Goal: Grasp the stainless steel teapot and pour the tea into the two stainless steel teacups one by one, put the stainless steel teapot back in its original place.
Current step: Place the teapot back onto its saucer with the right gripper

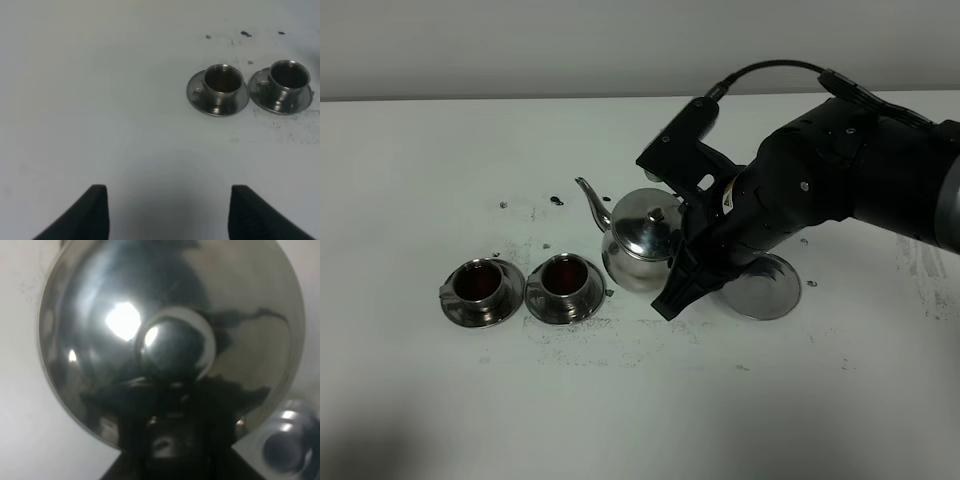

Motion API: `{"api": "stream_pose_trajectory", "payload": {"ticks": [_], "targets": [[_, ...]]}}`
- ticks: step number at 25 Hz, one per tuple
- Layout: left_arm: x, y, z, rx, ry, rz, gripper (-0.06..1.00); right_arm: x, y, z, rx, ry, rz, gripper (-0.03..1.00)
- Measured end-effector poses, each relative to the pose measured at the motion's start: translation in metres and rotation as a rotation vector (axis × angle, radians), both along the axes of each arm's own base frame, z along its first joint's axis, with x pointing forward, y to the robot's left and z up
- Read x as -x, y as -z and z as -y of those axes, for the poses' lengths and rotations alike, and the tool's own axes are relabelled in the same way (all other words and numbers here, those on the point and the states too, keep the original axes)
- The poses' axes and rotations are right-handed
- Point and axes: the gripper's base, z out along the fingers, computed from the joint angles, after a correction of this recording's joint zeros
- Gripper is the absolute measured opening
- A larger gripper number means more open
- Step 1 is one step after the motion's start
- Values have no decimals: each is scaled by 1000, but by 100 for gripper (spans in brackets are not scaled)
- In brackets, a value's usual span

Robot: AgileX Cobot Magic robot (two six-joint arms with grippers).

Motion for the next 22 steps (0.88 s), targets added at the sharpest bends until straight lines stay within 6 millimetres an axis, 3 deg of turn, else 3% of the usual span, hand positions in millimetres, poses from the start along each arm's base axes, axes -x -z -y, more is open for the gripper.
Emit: {"api": "stream_pose_trajectory", "payload": {"ticks": [13,22], "targets": [[0,0,0,0,0,0,51,-5,52,-14,62,76,-117,21],[0,0,0,0,0,0,51,-11,69,-18,61,86,-114,21]]}}
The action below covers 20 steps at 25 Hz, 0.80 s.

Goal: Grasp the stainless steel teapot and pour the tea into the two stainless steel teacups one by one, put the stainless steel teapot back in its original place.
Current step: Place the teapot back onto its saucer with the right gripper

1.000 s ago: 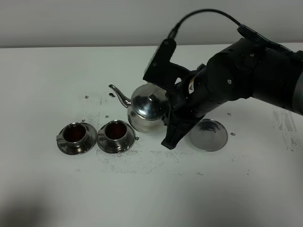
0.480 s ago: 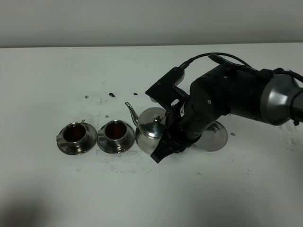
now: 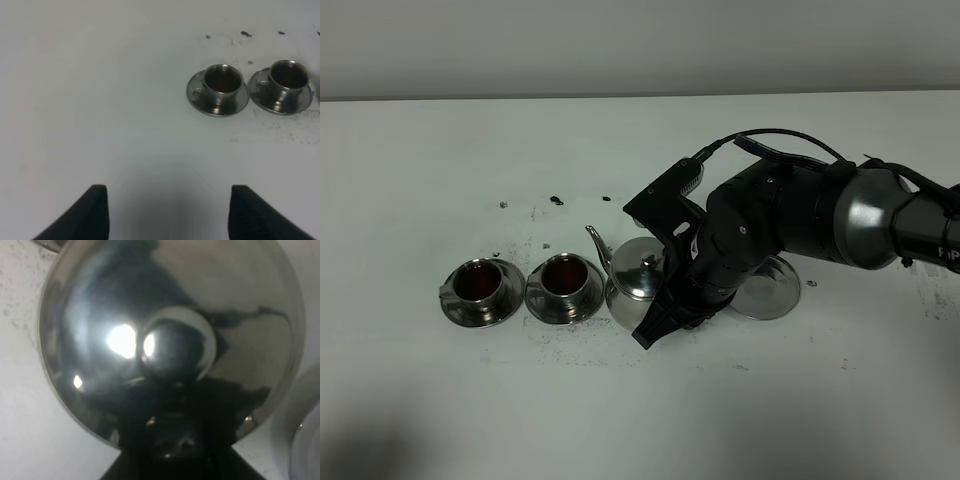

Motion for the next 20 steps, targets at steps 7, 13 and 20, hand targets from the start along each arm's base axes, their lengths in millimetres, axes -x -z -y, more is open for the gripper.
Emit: {"api": "stream_pose_trajectory", "payload": {"ticks": [7,13,20], "targets": [[0,0,0,0,0,0,51,-1,3,0,2,1,-2,21],[0,0,0,0,0,0,51,-1,3,-1,-1,2,2,21],[0,0,0,0,0,0,51,-2,11,-1,11,3,-13,21]]}}
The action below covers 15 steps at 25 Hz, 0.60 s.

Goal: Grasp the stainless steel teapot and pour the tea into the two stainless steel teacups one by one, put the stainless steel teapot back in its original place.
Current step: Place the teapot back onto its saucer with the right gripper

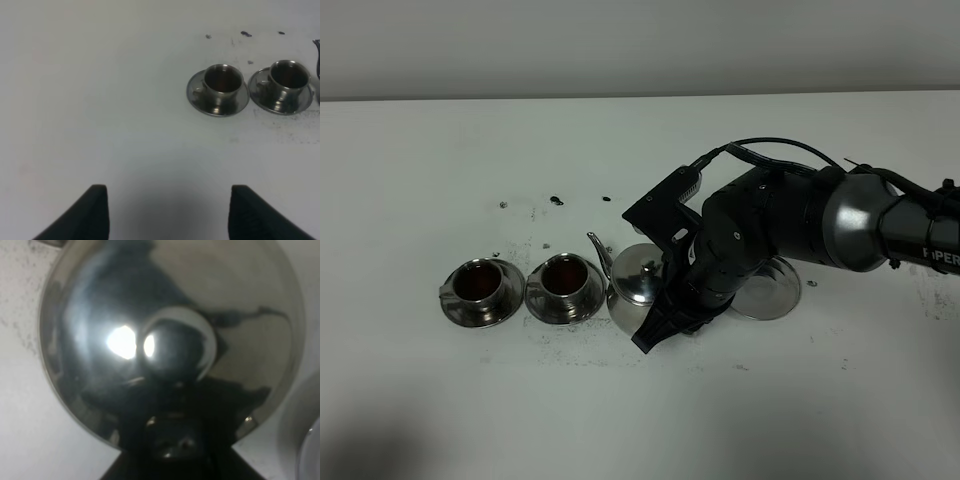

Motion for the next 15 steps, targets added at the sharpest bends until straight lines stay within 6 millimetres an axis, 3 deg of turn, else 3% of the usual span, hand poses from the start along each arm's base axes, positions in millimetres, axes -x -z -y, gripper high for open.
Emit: {"api": "stream_pose_trajectory", "payload": {"ticks": [4,8,12,15], "targets": [[0,0,0,0,0,0,51,2,-8,2,0,-1,-1,21],[0,0,0,0,0,0,51,6,-36,9,-25,15,27,21],[0,0,0,0,0,0,51,4,-58,28,-37,93,33,21],[0,0,0,0,0,0,51,0,-62,49,-44,156,45,21]]}}
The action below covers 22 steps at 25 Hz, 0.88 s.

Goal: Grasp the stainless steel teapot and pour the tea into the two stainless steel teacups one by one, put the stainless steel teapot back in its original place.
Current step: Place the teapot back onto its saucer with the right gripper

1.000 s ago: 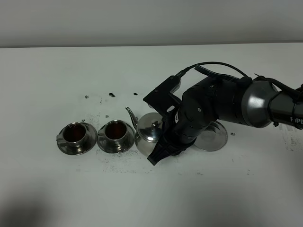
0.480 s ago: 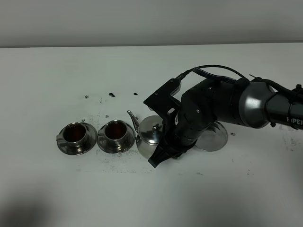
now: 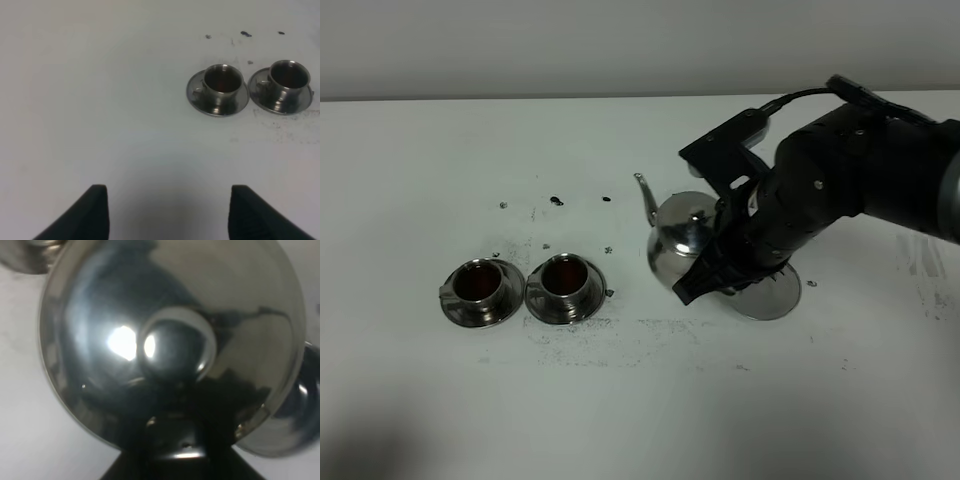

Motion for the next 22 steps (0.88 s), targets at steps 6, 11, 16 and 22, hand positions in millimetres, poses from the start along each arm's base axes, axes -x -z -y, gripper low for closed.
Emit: {"api": "stream_pose_trajectory", "payload": {"ticks": [6,11,16,22], "targets": [[0,0,0,0,0,0,51,-4,7,43,0,119,1,21],[0,0,0,0,0,0,51,-9,18,66,-1,208,-9,21],[0,0,0,0,0,0,51,-17,30,69,-8,231,3,21],[0,0,0,0,0,0,51,-22,50,72,17,247,-45,21]]}}
